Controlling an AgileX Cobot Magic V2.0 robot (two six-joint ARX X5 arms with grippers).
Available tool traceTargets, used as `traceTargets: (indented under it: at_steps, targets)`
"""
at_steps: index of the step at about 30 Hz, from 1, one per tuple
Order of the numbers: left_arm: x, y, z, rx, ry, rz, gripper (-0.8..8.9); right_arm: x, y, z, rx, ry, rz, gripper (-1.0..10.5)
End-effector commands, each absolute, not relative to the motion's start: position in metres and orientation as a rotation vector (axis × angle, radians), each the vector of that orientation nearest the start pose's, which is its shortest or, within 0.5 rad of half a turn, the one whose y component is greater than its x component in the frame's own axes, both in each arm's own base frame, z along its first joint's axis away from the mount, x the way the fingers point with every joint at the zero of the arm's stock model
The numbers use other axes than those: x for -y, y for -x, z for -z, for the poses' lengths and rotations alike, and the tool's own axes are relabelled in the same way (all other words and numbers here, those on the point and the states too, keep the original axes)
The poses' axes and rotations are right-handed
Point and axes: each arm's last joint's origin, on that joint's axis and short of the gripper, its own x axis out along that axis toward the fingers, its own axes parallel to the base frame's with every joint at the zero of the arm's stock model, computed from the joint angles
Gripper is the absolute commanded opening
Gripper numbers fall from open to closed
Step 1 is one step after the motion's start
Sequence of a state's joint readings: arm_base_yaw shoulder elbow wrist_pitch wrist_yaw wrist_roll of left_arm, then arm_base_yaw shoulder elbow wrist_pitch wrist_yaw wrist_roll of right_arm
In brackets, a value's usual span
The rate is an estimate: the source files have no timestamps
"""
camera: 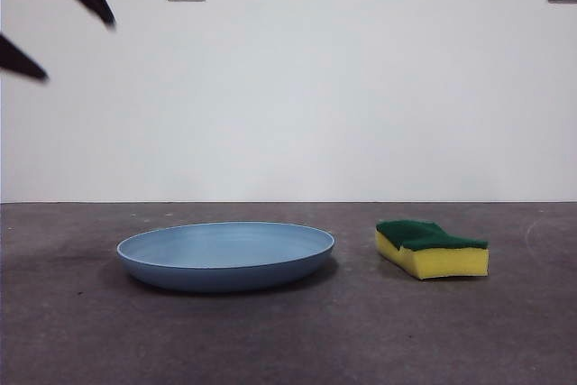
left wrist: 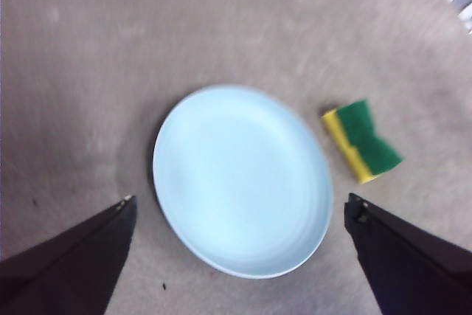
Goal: Pick up the plate,pick up the cloth,clean the plate with the cloth
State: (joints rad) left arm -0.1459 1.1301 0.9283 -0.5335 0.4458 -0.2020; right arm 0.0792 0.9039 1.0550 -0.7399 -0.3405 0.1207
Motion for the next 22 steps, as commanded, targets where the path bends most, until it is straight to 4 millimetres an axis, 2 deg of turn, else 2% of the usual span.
traceTargets:
  at_steps: [1, 11, 17, 22]
  targets:
    - [0.056, -0.247, -0.273, -0.879, 0.273, 0.496, 4.69, -0.023, -0.168, -0.355, -0.608, -0.188, -0.375, 5.4]
    - [0.086, -0.302, -0.242, -1.02, 0.141, 0.405, 4.69, -0.023, -0.167, -0.354, -0.622, -0.189, -0.374, 5.4]
    - [0.096, -0.322, -0.219, -1.075, 0.091, 0.351, 4.68, -0.023, -0.166, -0.352, -0.644, -0.191, -0.372, 5.4]
    - [0.099, -0.331, -0.197, -1.13, 0.062, 0.311, 4.68, -0.023, -0.166, -0.352, -0.647, -0.191, -0.371, 5.4]
